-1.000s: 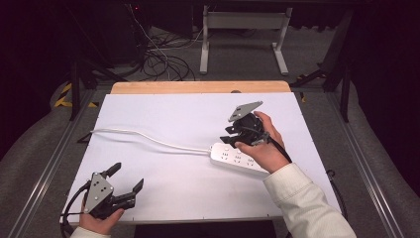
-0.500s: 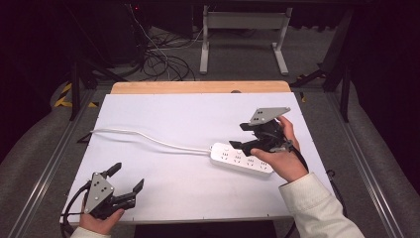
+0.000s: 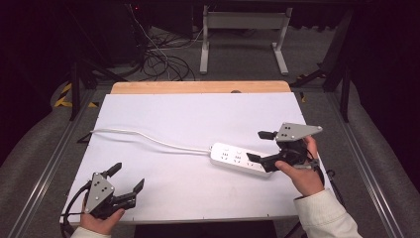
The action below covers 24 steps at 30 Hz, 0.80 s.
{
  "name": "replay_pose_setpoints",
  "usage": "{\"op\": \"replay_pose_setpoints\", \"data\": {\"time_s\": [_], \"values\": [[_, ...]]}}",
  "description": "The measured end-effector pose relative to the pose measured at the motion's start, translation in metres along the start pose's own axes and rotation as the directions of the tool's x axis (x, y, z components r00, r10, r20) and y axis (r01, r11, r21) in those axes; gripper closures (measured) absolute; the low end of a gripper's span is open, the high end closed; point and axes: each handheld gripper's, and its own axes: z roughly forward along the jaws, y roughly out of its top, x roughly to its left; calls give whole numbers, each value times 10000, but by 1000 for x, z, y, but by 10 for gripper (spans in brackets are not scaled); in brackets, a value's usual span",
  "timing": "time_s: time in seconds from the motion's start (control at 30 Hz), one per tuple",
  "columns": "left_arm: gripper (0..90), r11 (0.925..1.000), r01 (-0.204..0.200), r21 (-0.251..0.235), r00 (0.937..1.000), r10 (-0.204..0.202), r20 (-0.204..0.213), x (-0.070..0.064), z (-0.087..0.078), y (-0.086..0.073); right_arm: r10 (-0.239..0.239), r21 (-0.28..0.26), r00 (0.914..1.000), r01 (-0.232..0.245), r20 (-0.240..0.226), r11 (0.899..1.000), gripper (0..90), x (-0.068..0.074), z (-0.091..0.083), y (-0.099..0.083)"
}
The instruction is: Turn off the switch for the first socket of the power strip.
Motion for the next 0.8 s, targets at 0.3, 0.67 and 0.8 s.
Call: {"op": "replay_pose_setpoints", "data": {"time_s": [0.3, 0.67, 0.8], "values": [[161, 9998, -197, -41, 9997, 197, 146, -3, 1, 1, 713, -623, 9971, -697, 248, 9956, 162, -7, -8, -43], [161, 9995, -310, -17, 9995, 310, 113, -5, 1, 1, 1112, -856, 9911, -1048, 728, 9908, 126, -8, -13, -94], [160, 9994, -344, 23, 9993, 344, 112, -4, 1, 1, 1295, -846, 9883, -1227, 803, 9888, 116, -9, -15, -107]]}}
